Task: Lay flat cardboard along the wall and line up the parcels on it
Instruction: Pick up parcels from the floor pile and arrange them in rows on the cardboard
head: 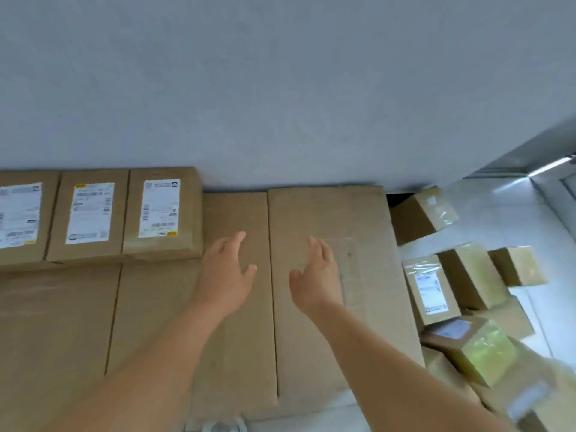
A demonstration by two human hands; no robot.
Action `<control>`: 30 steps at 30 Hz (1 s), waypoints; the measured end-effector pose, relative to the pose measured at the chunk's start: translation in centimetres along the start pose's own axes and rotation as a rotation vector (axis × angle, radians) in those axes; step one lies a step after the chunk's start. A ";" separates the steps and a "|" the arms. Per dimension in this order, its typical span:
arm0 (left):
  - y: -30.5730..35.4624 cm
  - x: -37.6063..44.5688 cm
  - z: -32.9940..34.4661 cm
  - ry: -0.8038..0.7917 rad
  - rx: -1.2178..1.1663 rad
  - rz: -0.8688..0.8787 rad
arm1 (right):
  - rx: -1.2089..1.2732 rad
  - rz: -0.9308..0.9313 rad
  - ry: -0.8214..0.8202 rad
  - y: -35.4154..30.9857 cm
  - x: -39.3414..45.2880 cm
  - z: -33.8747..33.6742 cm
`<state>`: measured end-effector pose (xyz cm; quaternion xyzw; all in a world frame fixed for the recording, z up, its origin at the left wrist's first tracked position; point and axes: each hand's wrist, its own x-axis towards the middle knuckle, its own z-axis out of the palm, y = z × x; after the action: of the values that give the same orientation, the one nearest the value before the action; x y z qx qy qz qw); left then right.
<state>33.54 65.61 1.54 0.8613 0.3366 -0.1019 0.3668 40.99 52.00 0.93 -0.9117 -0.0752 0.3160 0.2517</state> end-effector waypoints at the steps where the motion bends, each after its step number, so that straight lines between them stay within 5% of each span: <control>1: 1.8 -0.6 1.1 -0.029 0.009 0.020 | -0.001 0.022 0.012 1.7 -0.4 -1.6; 15: 26.5 -5.0 21.4 -0.298 0.132 0.131 | 0.128 0.276 0.174 26.9 -2.6 -21.0; 30: 33.9 -1.4 40.8 -0.245 -0.029 -0.302 | 0.189 0.384 0.105 45.9 4.9 -26.6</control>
<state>57.61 19.27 -7.75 0.7768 0.4165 -0.2549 0.3977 60.23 2.97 -7.01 -0.8968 0.1428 0.3158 0.2749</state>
